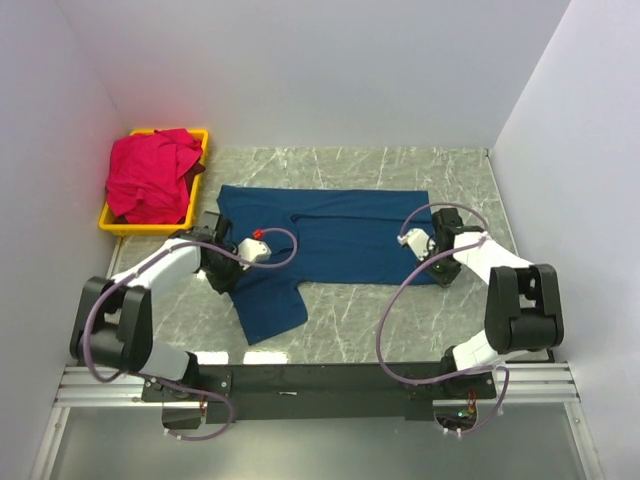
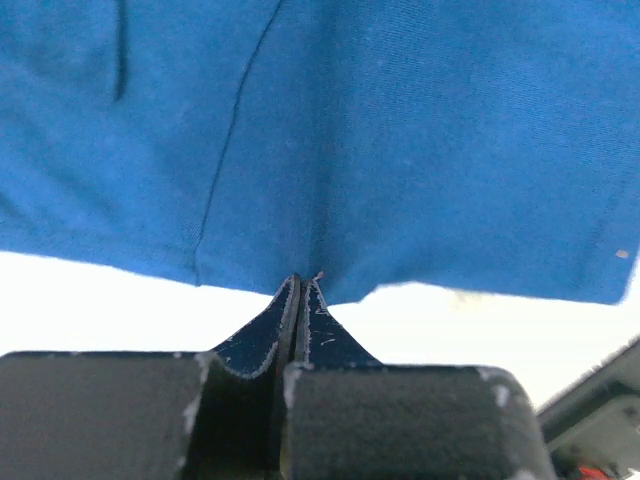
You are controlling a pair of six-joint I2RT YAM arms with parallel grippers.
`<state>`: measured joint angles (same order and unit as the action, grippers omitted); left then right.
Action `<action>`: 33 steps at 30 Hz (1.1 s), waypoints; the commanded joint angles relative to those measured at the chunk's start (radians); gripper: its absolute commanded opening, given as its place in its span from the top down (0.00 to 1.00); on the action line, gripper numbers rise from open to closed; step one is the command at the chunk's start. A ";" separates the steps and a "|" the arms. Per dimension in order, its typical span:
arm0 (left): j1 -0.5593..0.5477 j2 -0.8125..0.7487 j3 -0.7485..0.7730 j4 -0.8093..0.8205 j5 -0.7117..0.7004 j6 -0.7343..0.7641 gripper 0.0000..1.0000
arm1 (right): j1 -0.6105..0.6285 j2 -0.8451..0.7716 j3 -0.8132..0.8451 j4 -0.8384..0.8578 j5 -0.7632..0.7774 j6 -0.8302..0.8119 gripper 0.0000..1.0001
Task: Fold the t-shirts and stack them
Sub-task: Fold the tshirt
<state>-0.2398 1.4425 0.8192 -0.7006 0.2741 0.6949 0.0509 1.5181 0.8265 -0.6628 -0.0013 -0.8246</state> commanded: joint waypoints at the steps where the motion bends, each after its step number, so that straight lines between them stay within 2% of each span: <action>1: -0.001 -0.099 0.031 -0.118 0.036 0.003 1.00 | -0.046 -0.099 0.025 -0.063 -0.031 -0.045 1.00; 6: 0.007 -0.149 0.070 -0.184 0.057 -0.006 0.99 | -0.098 -0.162 0.031 -0.107 -0.051 -0.079 1.00; 9: 0.039 -0.130 0.150 -0.220 0.083 -0.011 1.00 | -0.106 -0.150 0.081 -0.118 -0.062 -0.077 1.00; 15: 0.106 -0.005 0.340 -0.235 0.091 -0.021 0.99 | -0.114 -0.043 0.238 -0.138 -0.077 -0.057 1.00; 33: 0.134 0.395 0.784 -0.220 0.045 -0.084 1.00 | -0.114 0.306 0.611 -0.175 -0.063 -0.025 1.00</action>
<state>-0.1165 1.8011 1.5299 -0.9245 0.3374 0.6228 -0.0551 1.7794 1.3682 -0.8318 -0.0788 -0.8684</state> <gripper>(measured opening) 0.012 0.009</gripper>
